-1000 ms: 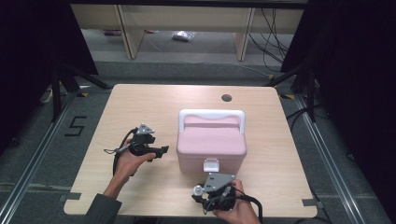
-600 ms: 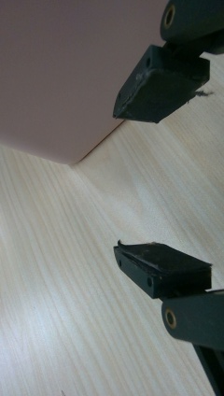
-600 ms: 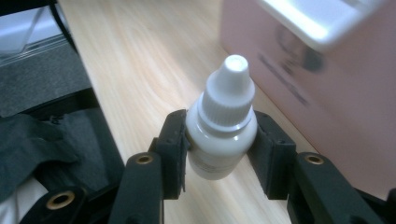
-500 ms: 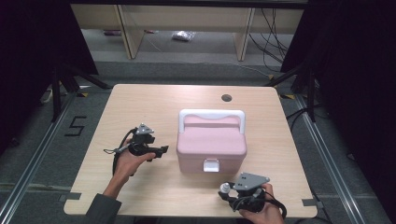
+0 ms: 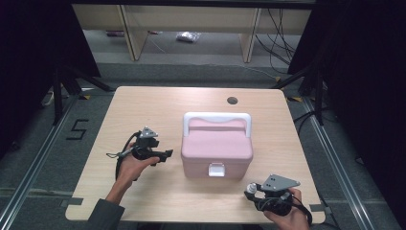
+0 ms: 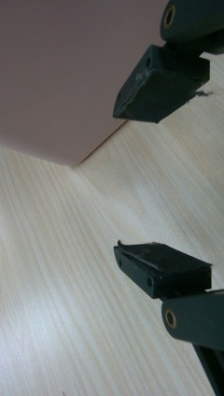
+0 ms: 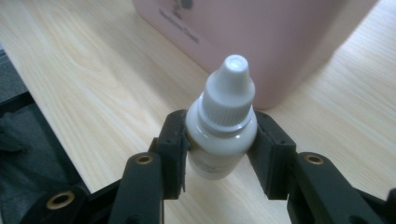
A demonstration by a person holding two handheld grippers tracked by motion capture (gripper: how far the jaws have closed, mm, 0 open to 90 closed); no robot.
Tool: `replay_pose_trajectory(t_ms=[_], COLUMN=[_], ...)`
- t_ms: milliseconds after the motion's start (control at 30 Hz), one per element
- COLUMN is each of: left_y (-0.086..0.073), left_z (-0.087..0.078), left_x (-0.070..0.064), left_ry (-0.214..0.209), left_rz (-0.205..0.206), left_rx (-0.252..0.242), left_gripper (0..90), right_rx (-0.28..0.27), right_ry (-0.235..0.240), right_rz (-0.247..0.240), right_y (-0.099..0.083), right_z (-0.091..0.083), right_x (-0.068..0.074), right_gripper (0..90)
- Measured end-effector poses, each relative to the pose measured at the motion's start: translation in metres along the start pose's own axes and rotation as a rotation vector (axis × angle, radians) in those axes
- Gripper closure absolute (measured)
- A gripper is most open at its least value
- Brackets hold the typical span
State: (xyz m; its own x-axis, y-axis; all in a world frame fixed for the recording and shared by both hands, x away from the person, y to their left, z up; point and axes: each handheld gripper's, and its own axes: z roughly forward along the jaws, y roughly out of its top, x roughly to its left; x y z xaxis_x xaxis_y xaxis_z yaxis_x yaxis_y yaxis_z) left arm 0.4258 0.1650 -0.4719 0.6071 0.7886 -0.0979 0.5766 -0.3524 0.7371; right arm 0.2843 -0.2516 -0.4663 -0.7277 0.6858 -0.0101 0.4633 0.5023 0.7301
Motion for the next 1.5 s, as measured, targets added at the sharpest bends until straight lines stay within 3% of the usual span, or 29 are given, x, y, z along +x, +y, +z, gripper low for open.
replay_pose_trajectory(t_ms=[100, 133, 300, 467, 533, 567, 633, 667, 700, 733, 833, 867, 933, 967, 1133, 1167, 1300, 1333, 1467, 1500], left_y=[0.0, 0.0, 0.0, 0.001, 0.001, 0.001, 0.002, 0.002, 0.002, 0.002, 0.003, 0.003, 0.003, 0.004, 0.007, 0.007, 0.007, 0.008, 0.011, 0.012], left_z=[0.0, 0.0, 0.001, 0.0, 0.0, 0.001, -0.001, -0.001, -0.001, -0.001, -0.003, -0.002, -0.003, -0.002, -0.004, -0.005, -0.003, -0.005, -0.01, -0.012], left_x=[-0.001, -0.001, -0.001, -0.001, -0.001, -0.002, -0.001, -0.001, 0.0, 0.0, 0.0, 0.0, 0.0, -0.001, -0.003, -0.003, -0.005, -0.003, -0.004, -0.004], left_ry=[0.004, 0.003, 0.002, -0.005, 0.001, 0.004, 0.0, 0.001, -0.002, 0.004, -0.001, -0.001, -0.01, -0.015, -0.023, -0.02, -0.029, -0.038, -0.045, -0.045], left_rz=[0.003, 0.008, 0.006, -0.003, -0.004, -0.015, -0.001, 0.002, 0.004, 0.002, 0.006, 0.01, 0.016, 0.013, 0.026, 0.031, 0.028, 0.045, 0.041, 0.041], left_rx=[-0.001, 0.001, 0.001, -0.003, -0.002, -0.012, -0.003, -0.004, -0.004, -0.012, -0.006, -0.004, 0.004, -0.001, -0.007, -0.004, 0.004, 0.014, 0.001, -0.003], left_gripper=[28.1, 28.2, 28.1, 28.1, 28.2, 28.2, 28.1, 28.1, 28.0, 28.0, 28.0, 28.0, 28.0, 28.0, 27.9, 27.9, 27.8, 27.8, 27.7, 27.6], right_rx=[0.012, 0.005, 0.032, 0.041, 0.056, 0.047, 0.057, 0.068, 0.052, 0.061, 0.059, 0.077, 0.07, 0.086, 0.086, 0.085, 0.088, 0.09, 0.066, 0.051], right_ry=[-0.016, -0.022, -0.039, -0.062, -0.063, -0.068, -0.067, -0.065, -0.07, -0.066, -0.063, -0.061, -0.061, -0.057, -0.055, -0.058, -0.061, -0.054, -0.049, -0.059], right_rz=[0.018, 0.003, 0.041, 0.039, 0.07, 0.05, 0.062, 0.091, 0.062, 0.099, 0.065, 0.11, 0.063, 0.102, 0.088, 0.106, 0.07, 0.08, 0.125, 0.093], right_y=[-0.003, -0.005, -0.01, -0.014, -0.015, -0.015, -0.016, -0.016, -0.016, -0.017, -0.017, -0.017, -0.018, -0.018, -0.019, -0.019, -0.019, -0.019, -0.018, -0.017], right_z=[-0.002, -0.001, -0.002, -0.001, -0.001, 0.0, 0.001, 0.0, 0.001, 0.002, 0.003, 0.003, 0.004, 0.003, 0.006, 0.006, 0.007, 0.007, 0.003, 0.002], right_x=[-0.004, -0.007, -0.015, -0.023, -0.023, -0.026, -0.026, -0.024, -0.027, -0.024, -0.027, -0.024, -0.028, -0.026, -0.027, -0.025, -0.027, -0.027, -0.024, -0.027], right_gripper=[60.3, 60.3, 60.3, 60.3, 60.3, 60.3, 60.3, 60.2, 60.2, 60.2, 60.2, 60.2, 60.2, 60.2, 60.2, 60.2, 60.0, 59.8, 54.5, 51.6])
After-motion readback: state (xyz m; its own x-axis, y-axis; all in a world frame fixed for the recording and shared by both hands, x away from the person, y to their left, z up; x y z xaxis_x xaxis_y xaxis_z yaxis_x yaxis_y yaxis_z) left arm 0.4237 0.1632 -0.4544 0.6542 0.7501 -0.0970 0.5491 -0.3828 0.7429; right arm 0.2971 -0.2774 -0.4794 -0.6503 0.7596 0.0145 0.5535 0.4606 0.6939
